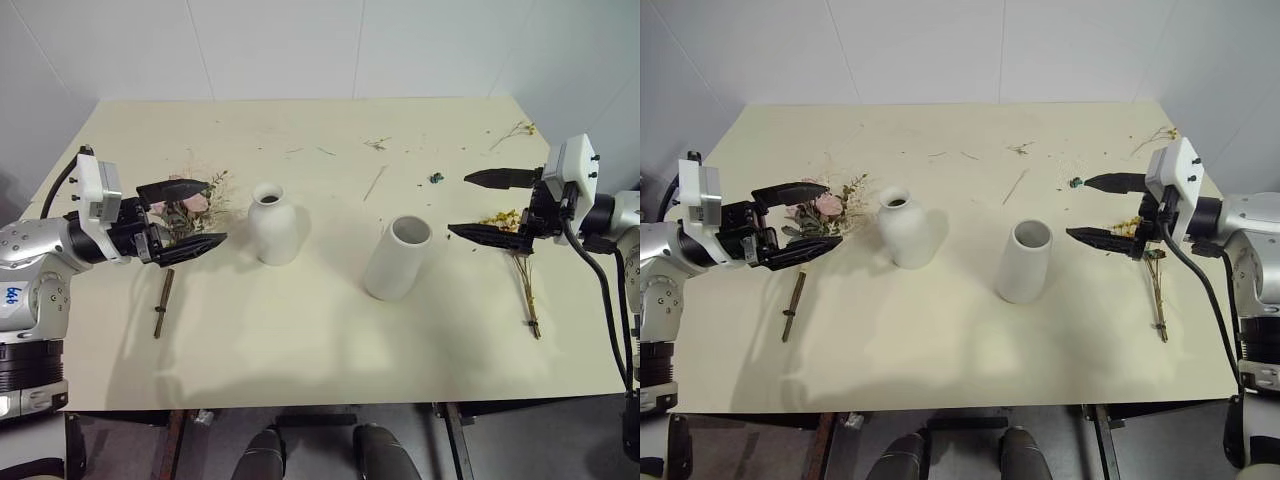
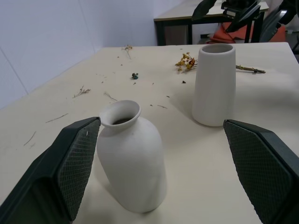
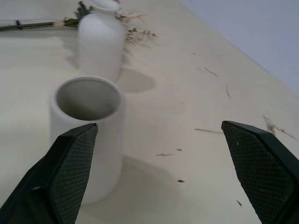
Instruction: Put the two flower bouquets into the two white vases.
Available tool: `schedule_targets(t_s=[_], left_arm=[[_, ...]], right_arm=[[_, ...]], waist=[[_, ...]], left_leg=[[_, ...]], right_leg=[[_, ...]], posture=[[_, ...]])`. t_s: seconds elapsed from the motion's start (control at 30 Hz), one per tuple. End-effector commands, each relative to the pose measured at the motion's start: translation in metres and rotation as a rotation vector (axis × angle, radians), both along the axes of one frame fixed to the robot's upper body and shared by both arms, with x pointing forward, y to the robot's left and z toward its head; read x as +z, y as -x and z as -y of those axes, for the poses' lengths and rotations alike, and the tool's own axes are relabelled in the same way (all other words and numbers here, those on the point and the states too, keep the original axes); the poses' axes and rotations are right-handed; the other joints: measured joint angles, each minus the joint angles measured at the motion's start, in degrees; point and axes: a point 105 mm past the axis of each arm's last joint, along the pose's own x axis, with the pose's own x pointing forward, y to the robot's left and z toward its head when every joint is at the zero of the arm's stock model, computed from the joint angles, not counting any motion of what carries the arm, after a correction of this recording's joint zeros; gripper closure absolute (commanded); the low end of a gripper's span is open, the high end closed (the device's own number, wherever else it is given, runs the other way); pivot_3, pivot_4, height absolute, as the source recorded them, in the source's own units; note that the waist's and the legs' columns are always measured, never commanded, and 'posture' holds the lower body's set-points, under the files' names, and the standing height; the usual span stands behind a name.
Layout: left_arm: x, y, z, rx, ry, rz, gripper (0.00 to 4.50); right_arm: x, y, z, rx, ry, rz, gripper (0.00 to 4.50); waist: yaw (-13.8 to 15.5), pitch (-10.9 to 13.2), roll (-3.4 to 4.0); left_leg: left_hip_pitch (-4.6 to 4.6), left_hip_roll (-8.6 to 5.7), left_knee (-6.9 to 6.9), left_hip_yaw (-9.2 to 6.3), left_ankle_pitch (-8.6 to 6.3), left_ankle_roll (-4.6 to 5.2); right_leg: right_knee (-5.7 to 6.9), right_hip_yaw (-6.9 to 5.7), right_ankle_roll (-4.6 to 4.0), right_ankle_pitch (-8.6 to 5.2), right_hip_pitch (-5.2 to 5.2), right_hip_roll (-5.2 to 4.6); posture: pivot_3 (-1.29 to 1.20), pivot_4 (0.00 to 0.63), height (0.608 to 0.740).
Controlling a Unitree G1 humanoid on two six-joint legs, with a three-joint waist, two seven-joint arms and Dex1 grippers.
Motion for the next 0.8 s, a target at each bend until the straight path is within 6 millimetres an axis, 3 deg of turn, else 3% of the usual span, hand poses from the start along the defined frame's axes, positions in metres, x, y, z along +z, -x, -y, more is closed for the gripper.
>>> schedule_targets(t_s=[0.03,0.17,0.3,0.4,0.47,0.6,0.8], left_arm=[[0.013,0.005,0.005,-0.028,-0.001,0.051,0.0],[0.013,0.005,0.013,-0.05,0.013,0.057,0.0],[0.014,0.008,0.026,-0.128,0.006,0.032,0.0],[0.016,0.011,0.033,-0.162,-0.006,0.03,0.0],[0.017,0.014,0.034,-0.17,-0.013,0.037,0.0],[0.019,0.022,0.031,-0.148,-0.018,0.043,0.0],[0.017,0.038,0.025,-0.093,-0.023,0.024,0.0]], right_arm=[[0.01,-0.003,0.005,-0.027,-0.014,0.048,0.02],[0.01,-0.005,0.016,-0.112,0.003,0.046,0.02],[0.019,-0.007,0.057,-0.338,0.072,-0.046,0.02],[0.001,0.004,0.09,-0.456,0.113,-0.292,0.02],[-0.022,0.01,0.105,-0.511,0.155,-0.448,0.02],[-0.06,-0.001,0.122,-0.621,0.193,-0.594,0.02],[-0.08,-0.025,0.128,-0.733,0.122,-0.685,0.02]], waist=[[0.01,0.0,0.0],[0.11,0.0,0.0],[0.44,0.02,0.04],[0.6,0.03,0.05],[0.45,0.02,0.04],[-1.18,0.02,0.02],[-2.79,0.12,0.21]], left_leg=[[0.0,0.0,0.01,0.0,0.0,0.0],[0.0,-0.01,0.0,0.0,0.0,0.0],[-0.03,-0.03,0.01,-0.01,0.0,0.0],[-0.03,-0.04,0.0,-0.02,0.0,0.0],[-0.04,-0.03,0.0,0.01,-0.03,0.04],[0.02,-0.02,0.03,0.15,-0.04,0.05],[0.1,-0.02,0.05,0.38,-0.04,0.05]], right_leg=[[0.02,0.0,0.0,0.0,-0.01,0.0],[-0.01,0.0,0.0,0.0,0.0,-0.01],[0.0,0.0,0.0,0.0,-0.02,-0.01],[-0.06,-0.01,0.0,0.0,-0.01,-0.02],[-0.12,0.0,0.0,0.0,0.01,-0.02],[-0.09,0.09,0.02,0.01,0.03,0.0],[0.02,0.37,0.09,0.06,-0.06,0.0]], posture=[[0.0,0.15,0.74],[0.0,0.15,0.74],[0.0,0.15,0.74],[0.0,0.15,0.74],[0.0,0.15,0.74],[0.0,0.15,0.74],[0.0,0.15,0.74]])
